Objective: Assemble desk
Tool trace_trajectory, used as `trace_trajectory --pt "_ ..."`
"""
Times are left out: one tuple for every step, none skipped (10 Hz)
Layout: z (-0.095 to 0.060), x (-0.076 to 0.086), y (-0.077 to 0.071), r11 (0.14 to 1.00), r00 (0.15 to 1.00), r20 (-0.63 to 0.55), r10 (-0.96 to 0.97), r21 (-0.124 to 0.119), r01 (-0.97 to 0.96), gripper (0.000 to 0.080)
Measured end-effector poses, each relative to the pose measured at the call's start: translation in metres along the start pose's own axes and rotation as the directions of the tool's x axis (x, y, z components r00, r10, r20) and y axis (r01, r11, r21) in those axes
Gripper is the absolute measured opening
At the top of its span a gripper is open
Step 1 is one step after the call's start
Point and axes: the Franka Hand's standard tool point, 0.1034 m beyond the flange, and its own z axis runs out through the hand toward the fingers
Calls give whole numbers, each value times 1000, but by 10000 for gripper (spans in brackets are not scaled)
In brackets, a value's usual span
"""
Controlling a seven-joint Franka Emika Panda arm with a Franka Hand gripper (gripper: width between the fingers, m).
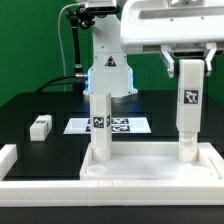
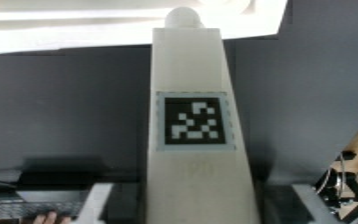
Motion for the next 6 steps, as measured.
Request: trace_trajectory --pt "7 -5 -2 1000 1000 7 -2 -6 3 291" --pt "13 -9 -2 1000 1000 13 -2 -13 2 291" --pt "18 -13 -4 1000 1000 19 -8 -16 8 291" --pt "22 -17 -5 1000 1000 24 -6 -20 6 291" --pt "24 -18 -6 1000 1000 26 -7 -21 7 291" --pt "26 -21 -7 1000 999 31 -10 -21 11 291"
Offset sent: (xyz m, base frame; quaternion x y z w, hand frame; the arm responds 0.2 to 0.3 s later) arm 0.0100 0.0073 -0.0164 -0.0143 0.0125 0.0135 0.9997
